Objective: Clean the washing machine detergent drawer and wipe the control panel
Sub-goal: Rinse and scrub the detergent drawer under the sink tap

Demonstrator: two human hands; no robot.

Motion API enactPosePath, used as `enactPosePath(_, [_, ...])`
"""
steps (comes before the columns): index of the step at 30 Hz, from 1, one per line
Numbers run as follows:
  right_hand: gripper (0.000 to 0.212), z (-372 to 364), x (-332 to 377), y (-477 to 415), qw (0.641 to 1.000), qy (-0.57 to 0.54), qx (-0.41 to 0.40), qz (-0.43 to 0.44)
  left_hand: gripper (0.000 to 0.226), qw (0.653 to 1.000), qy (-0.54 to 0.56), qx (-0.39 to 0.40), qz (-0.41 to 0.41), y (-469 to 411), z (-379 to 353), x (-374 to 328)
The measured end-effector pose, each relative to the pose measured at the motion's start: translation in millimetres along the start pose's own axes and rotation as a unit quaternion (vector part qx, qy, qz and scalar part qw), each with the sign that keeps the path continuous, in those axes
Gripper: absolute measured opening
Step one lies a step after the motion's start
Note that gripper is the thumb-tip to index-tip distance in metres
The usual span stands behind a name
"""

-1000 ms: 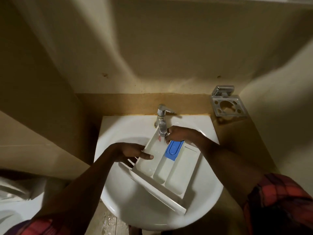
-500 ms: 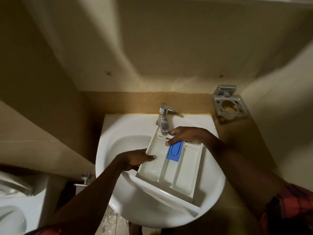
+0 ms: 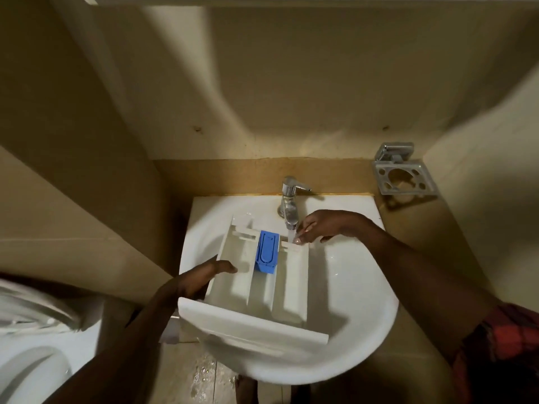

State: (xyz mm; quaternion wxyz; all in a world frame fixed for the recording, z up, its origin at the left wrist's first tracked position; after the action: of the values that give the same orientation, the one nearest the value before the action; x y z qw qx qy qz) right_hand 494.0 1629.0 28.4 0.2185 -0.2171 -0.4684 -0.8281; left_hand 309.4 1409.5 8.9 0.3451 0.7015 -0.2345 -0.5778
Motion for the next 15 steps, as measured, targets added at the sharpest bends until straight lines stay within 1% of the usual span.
enactPosePath(3, [0.046,-8.0,0.7,0.5,0.987,-0.156,0.019,-0.014,0.026,0.998,0.027,-0.028,-0.041,4.7,-2.6,-10.6])
enactPosePath(5, [0.044,-14.5,1.5,-3.4,0.974,-0.226,0.025,-0.028,0.023,0.996,0.04,-0.05,-0.067,2.0,-5.9,-14.5])
enactPosePath(9, [0.038,-25.3,2.1,-3.6,0.967,-0.254,0.013,-0.031,0.024,0.991,0.037,-0.09,-0.092,-4.9,-12.4,-10.0])
enactPosePath(11, [0.035,-34.1,-2.8,-2.9,0.965,-0.258,0.026,-0.039,0.028,0.99,0.03,-0.097,-0.097,-7.0,-12.7,-1.9])
enactPosePath(13, [0.036,-44.1,-11.0,-2.1,0.963,-0.262,0.034,-0.055,0.039,0.991,0.021,-0.107,-0.083,-6.3,-12.5,6.2])
enactPosePath(15, [0.037,-50.3,-17.2,-4.2,0.958,-0.281,0.014,-0.062,0.056,0.989,-0.006,-0.124,-0.087,-10.3,-8.5,10.8])
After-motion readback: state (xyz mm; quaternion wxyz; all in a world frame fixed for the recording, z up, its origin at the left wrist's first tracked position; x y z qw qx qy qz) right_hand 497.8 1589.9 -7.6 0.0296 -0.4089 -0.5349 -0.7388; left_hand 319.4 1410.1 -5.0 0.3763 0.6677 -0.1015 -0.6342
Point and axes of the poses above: each hand's wrist, its own y-axis away from the middle knuckle, its own z-axis out of the back of the hand, x = y × z, the point moved 6 cm from there along -y, towards the middle knuckle, and after that the axes turned 3 degrees about -x, right-handed, at the moved point
